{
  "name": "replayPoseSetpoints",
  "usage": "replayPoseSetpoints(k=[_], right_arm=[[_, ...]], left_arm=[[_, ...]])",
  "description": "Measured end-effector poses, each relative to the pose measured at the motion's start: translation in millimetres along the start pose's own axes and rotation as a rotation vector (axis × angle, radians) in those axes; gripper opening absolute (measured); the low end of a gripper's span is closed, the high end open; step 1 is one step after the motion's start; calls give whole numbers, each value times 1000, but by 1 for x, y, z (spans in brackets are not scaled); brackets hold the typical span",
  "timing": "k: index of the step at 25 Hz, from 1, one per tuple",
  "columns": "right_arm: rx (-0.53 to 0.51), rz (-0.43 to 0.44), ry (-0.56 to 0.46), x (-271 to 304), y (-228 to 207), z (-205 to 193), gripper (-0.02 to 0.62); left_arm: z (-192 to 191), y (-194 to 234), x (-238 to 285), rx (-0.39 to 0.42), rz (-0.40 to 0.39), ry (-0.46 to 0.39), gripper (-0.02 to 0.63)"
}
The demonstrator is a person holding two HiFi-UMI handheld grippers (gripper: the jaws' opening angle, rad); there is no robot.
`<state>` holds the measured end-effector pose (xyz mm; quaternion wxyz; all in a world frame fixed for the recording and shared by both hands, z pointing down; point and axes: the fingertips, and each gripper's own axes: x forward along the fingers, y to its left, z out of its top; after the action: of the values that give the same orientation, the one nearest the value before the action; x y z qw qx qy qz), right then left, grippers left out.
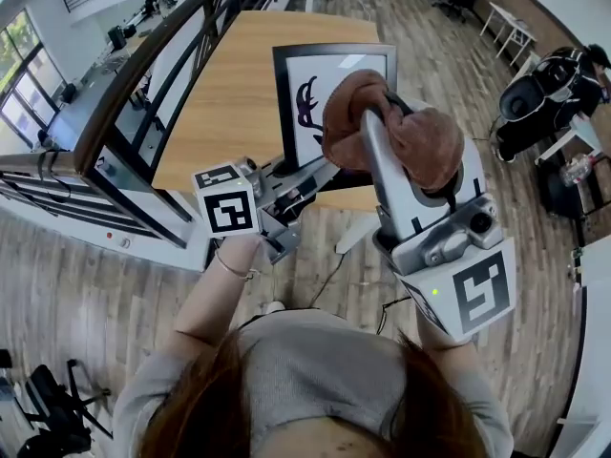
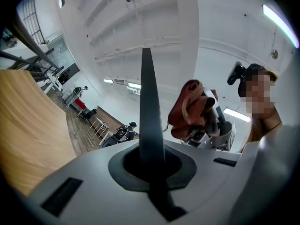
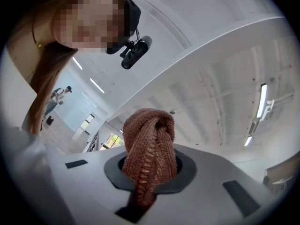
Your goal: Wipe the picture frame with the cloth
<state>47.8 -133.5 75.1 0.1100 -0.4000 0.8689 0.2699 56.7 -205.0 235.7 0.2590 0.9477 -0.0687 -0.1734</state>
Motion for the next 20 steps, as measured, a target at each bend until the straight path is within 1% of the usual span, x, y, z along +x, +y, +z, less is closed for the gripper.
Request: replayPoseSetpoints(k=[2,5,9,13,15,18,20], right_arm=[[-32,12,-3,5,1,7,46],[-97,7,2,24,0,10,46],[-174,-34,53,44,-7,-1,46],[-167,-30,110,47,-14,-20,46],[-163,-20,136,46,-15,-28,46],[-159,-12,155,44,-16,-34,46],[-146,-8,160,41,-16,-37,46]], left_arm=[[-12,-10,5,34,4,27,18],[-20,-21,12,44,-15,41,18],[-21,-29,15,56,-11,40,18],[-22,-35,20,67,-26,42,18],[-25,-38,24,87,-21,46,18],[-29,-41,30,112,-11,63,18],[-31,-42,32,106,-12,63,19]])
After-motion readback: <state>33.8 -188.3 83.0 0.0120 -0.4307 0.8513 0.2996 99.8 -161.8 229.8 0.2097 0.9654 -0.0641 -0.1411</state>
